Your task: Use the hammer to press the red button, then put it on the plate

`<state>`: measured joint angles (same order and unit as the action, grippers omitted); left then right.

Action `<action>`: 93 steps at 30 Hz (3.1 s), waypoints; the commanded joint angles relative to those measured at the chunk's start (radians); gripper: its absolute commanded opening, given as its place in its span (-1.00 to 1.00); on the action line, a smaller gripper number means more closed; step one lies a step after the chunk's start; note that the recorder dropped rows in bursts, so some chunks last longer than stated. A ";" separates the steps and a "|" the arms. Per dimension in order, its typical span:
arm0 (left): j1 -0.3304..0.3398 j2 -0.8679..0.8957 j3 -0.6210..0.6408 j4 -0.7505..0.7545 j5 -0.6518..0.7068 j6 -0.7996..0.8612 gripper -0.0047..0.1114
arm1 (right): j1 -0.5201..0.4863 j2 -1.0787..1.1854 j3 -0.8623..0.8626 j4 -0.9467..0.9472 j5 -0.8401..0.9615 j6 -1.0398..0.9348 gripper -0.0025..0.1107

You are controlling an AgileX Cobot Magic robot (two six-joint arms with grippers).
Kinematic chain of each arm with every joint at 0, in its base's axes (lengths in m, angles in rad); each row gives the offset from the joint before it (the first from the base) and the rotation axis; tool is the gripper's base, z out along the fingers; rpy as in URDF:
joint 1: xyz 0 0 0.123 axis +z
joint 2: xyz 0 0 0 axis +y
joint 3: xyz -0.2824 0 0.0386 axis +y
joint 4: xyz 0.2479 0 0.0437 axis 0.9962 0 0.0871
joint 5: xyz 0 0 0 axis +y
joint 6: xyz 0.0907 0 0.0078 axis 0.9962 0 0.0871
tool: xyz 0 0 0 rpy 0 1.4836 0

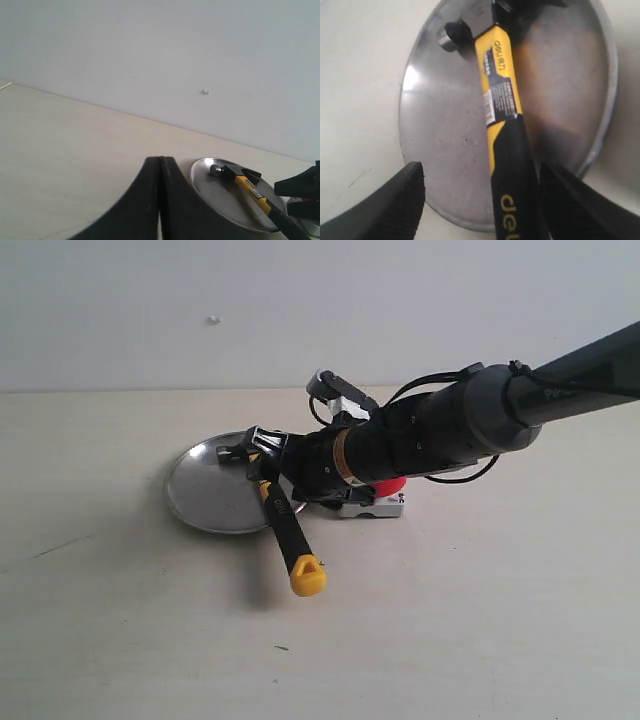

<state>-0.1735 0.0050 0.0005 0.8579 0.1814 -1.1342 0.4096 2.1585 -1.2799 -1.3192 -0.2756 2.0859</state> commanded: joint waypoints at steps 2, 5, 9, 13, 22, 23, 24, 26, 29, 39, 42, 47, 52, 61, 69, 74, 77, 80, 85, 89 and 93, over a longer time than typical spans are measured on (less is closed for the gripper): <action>0.002 -0.005 0.000 0.000 0.000 0.001 -0.92 | -0.002 -0.012 -0.047 -0.062 0.044 -0.018 0.17; 0.002 -0.005 0.000 0.000 0.000 0.001 -0.92 | -0.002 -0.023 -0.071 -0.112 0.064 -0.018 0.16; 0.002 -0.005 0.000 0.000 0.000 0.001 -0.92 | -0.002 -0.079 -0.078 -0.112 0.094 -0.018 -0.04; 0.002 -0.005 0.000 0.000 0.000 0.001 -0.92 | -0.002 -0.173 -0.071 -0.185 0.085 -0.018 -0.56; 0.002 -0.005 0.000 0.000 0.000 0.001 -0.92 | -0.002 -0.458 0.140 -0.255 0.164 -0.020 -0.96; 0.002 -0.005 0.000 0.000 0.000 0.001 -0.92 | -0.002 -0.488 0.176 -0.255 0.182 -0.025 -0.96; 0.002 -0.005 0.000 0.000 0.000 0.001 -0.92 | -0.002 -0.527 0.223 -0.257 0.216 -0.040 -0.96; 0.002 -0.005 0.000 0.000 0.000 0.001 -0.92 | -0.002 -0.609 0.315 -0.257 0.296 -0.080 -0.96; 0.002 -0.005 0.000 0.000 0.000 0.001 -0.92 | -0.002 -0.723 0.433 -0.257 0.384 -0.155 -0.96; 0.002 -0.005 0.000 0.000 0.000 0.001 -0.92 | -0.002 -1.158 0.759 -0.284 0.350 -0.182 -0.96; 0.002 -0.005 0.000 0.000 0.000 0.001 -0.92 | -0.002 -1.237 0.786 -0.284 0.350 -0.178 -0.96; 0.002 -0.005 0.000 0.000 0.000 0.001 -0.92 | -0.002 -1.348 0.784 -0.284 0.352 -0.176 -0.96; 0.002 -0.005 0.000 0.000 0.000 0.001 -0.92 | 0.008 -1.384 0.784 -0.284 0.381 -0.176 -0.96; 0.002 -0.005 0.000 0.001 0.004 0.001 -0.92 | -0.073 -1.643 0.882 -0.312 0.199 -0.357 -0.96; 0.002 -0.005 0.000 0.001 0.004 0.001 -0.92 | -0.391 -1.887 1.082 -0.313 0.191 -0.357 -0.96; 0.002 -0.005 0.000 0.001 0.004 0.001 -0.92 | -0.469 -2.007 1.148 -0.313 0.189 -0.357 -0.96; 0.002 -0.005 0.000 0.001 0.004 0.001 -0.92 | -0.478 -2.054 1.170 -0.313 0.187 -0.360 -0.96; 0.002 -0.005 0.000 0.001 0.004 0.001 -0.92 | -0.478 -2.073 1.182 -0.313 0.194 -0.360 -0.96; 0.002 -0.005 0.000 0.001 0.004 0.001 -0.92 | -0.478 -2.073 1.184 -0.313 0.194 -0.396 -0.96; 0.002 -0.005 0.000 0.001 0.004 0.001 -0.92 | -0.478 -2.093 1.193 -0.306 0.194 -0.396 -0.96; 0.002 -0.005 0.000 0.001 0.004 0.001 -0.92 | -0.478 -2.144 1.214 -0.029 0.236 -0.614 -0.96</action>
<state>-0.1735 0.0050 0.0005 0.8579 0.1830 -1.1342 -0.0647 0.0491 -0.0854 -1.5423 -0.0781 1.6341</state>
